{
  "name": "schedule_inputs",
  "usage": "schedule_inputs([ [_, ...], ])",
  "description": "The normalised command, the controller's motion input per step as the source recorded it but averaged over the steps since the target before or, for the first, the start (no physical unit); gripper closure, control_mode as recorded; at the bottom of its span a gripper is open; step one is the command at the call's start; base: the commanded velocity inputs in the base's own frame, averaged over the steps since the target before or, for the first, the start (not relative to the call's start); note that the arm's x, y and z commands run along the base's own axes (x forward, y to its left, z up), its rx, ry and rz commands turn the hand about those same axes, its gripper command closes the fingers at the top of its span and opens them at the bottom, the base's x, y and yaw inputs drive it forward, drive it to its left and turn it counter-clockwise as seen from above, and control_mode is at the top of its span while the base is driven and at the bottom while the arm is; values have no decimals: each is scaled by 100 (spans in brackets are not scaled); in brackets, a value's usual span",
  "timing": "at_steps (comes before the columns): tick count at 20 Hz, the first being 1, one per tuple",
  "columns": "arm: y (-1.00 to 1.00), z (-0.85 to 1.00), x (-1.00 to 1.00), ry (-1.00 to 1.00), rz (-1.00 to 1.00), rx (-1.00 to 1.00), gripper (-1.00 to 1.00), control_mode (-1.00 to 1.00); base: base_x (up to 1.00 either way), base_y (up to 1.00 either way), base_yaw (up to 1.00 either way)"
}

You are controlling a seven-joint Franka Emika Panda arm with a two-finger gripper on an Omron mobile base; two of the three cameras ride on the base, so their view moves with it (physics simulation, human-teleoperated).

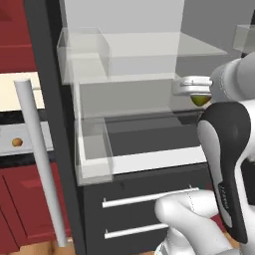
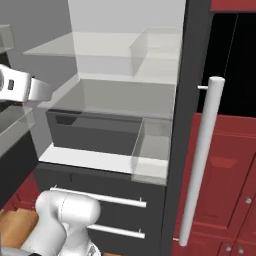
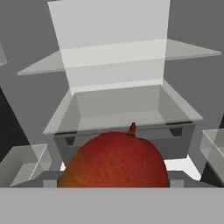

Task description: Pick the mango and apple from the fridge and place them inside the tupperware on the counter.

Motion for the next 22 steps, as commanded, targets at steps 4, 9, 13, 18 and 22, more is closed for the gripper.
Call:
schedule_inputs([
  [4, 0, 0, 0, 0, 0, 0, 100, 100, -98, 19, 2],
  [9, 0, 0, 0, 0, 0, 0, 100, 100, -93, 55, 33],
  [13, 0, 0, 0, 0, 0, 0, 100, 100, -74, 74, 52],
  [18, 0, 0, 0, 0, 0, 0, 100, 100, -84, 79, 69],
  [22, 0, 0, 0, 0, 0, 0, 100, 100, -62, 70, 84],
])
